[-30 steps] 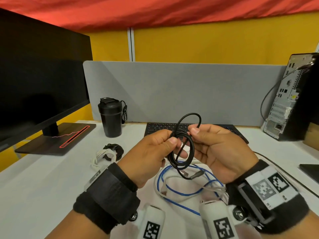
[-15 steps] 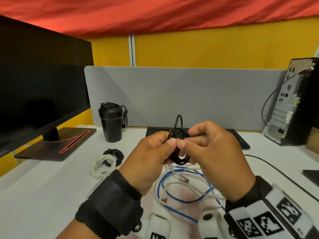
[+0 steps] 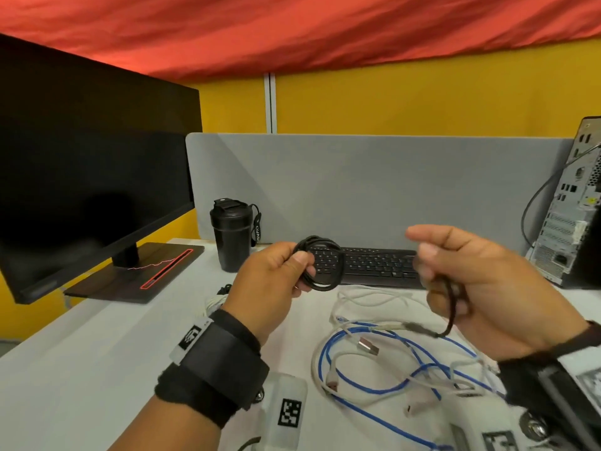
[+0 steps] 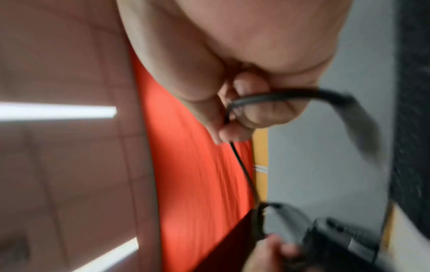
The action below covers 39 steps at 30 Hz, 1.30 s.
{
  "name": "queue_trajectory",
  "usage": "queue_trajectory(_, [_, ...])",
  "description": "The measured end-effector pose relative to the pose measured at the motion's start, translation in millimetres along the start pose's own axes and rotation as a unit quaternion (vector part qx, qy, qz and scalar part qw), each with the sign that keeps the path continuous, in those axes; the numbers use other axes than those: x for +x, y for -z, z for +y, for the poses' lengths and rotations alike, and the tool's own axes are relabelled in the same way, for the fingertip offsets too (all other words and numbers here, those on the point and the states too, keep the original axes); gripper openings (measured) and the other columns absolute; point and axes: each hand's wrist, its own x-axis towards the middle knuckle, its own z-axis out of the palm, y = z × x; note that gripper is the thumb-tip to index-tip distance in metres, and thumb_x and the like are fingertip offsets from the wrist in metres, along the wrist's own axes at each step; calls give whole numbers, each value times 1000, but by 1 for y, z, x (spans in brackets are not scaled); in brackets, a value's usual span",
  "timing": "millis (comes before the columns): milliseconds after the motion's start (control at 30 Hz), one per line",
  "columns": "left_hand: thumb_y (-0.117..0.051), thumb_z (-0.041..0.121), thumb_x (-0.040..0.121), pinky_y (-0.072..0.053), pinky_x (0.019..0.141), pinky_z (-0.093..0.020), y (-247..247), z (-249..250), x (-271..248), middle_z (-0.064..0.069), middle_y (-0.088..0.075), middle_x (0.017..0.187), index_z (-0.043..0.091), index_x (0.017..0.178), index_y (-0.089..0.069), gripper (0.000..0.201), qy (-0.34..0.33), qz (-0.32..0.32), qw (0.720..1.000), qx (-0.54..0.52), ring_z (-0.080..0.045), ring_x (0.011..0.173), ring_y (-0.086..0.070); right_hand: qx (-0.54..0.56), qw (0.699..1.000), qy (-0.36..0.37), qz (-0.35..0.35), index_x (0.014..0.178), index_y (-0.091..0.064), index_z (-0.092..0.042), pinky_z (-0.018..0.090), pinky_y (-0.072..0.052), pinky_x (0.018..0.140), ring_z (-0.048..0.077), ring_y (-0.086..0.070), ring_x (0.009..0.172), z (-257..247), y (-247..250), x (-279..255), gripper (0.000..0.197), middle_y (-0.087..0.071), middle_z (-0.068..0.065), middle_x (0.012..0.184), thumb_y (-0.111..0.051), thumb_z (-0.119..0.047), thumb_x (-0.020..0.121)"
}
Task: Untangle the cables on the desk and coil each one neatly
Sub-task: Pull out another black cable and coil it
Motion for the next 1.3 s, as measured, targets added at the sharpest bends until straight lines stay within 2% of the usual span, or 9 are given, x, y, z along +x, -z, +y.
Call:
queue_trajectory(233, [-60, 23, 86, -55, 63, -24, -12, 12, -10, -4, -69, 80, 20, 79, -78, 19, 98, -93, 897, -421, -10, 67, -64, -361, 911, 161, 117, 74, -75, -27, 17, -51, 58, 5, -69, 58, 20, -20, -5, 11, -73, -9, 65, -75, -18, 81])
queue_trajectory(433, [-51, 29, 98, -51, 64, -22, -30, 8, -15, -5, -76, 101, 22, 99, -77, 27, 35, -79, 965, -248, -8, 71, -61, 69, 997, -19, 22, 88, -75, -13, 29, -58, 65, 24, -73, 91, 24, -27, -3, 15, -75, 15, 101, -71, -17, 75])
queue_trajectory(667, [-48, 20, 104, -52, 64, -24, -28, 5, -12, -7, -74, 89, 16, 104, -70, 22, -1, -51, 994, -102, -10, 69, -62, 147, 983, -109, -23, 114, -66, -10, 27, -54, 61, 20, -69, 81, 22, -23, -1, 42, -72, 10, 97, -70, -20, 74])
queue_trajectory(767, [-49, 19, 103, -50, 60, -19, -24, 2, -9, 2, -74, 81, 22, 98, -70, 22, -9, -9, 999, -53, -5, 65, -62, -30, 992, 58, 110, 109, -66, -25, 30, -51, 66, 14, -67, 82, 15, -16, -1, 41, -72, -1, 99, -77, -18, 70])
queue_trajectory(867, [-50, 19, 102, -51, 60, -16, -24, 2, -10, 2, -72, 79, 24, 97, -70, 21, -33, -4, 999, -11, 0, 64, -62, -281, 909, 285, 115, 99, -66, -33, 24, -53, 62, 10, -63, 64, 11, -19, -8, 29, -72, -8, 89, -79, -22, 76])
queue_trajectory(1033, [-48, 20, 103, -49, 60, -17, -30, 7, -17, 4, -70, 74, 22, 97, -69, 22, -50, -88, 994, -39, -2, 64, -62, -556, 780, 288, -15, 106, -65, -40, 10, -51, 78, -11, -64, 86, 31, -29, -11, 32, -70, -27, 92, -78, -30, 78])
queue_trajectory(1100, [-48, 18, 103, -49, 59, -18, -30, 9, -18, 3, -70, 74, 17, 97, -70, 22, -34, -94, 992, -73, -4, 63, -61, -513, 799, 313, -2, 95, -69, -34, 10, -51, 72, -6, -65, 80, 30, -28, -10, 23, -70, -23, 84, -78, -20, 80])
queue_trajectory(1200, [-49, 17, 103, -50, 59, -21, -24, 8, -12, 0, -74, 81, 12, 101, -70, 22, 12, -41, 992, -115, -7, 68, -62, -268, 925, 258, -75, 88, -74, -24, 17, -52, 60, 7, -65, 63, 20, -22, -11, 21, -72, -6, 76, -75, -5, 80])
queue_trajectory(1300, [-49, 21, 103, -53, 67, -25, -13, 4, -3, -2, -73, 85, 15, 100, -68, 21, 76, 37, 974, -208, -11, 78, -64, -95, 970, 118, -192, 92, -74, -13, 34, -57, 64, 26, -68, 75, 13, -20, -15, 25, -69, 11, 77, -75, -31, 76])
